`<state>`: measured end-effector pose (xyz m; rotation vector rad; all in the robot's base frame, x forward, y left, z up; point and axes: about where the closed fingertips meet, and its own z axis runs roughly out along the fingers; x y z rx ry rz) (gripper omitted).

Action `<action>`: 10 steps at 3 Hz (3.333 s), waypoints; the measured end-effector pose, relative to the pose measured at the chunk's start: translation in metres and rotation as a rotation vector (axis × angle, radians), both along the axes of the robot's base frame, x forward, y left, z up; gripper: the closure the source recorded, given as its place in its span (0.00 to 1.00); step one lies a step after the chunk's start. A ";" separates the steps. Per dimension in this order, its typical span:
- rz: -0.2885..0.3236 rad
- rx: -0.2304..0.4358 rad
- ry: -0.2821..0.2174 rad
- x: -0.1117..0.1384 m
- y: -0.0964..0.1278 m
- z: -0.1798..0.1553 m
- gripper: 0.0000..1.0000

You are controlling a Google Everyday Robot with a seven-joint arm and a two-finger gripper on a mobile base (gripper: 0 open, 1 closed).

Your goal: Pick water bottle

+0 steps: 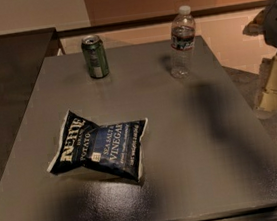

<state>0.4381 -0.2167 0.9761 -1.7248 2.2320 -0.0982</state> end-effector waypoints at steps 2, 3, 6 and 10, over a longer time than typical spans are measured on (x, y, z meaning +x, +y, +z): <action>-0.017 0.017 -0.012 0.004 -0.003 0.005 0.00; -0.052 0.098 -0.032 0.023 -0.013 0.012 0.00; -0.134 0.374 -0.132 0.200 -0.053 -0.133 0.00; -0.011 0.809 -0.138 0.227 0.008 -0.081 0.00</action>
Offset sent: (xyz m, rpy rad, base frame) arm 0.0095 -0.0080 0.0059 0.0389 -0.0047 -0.0388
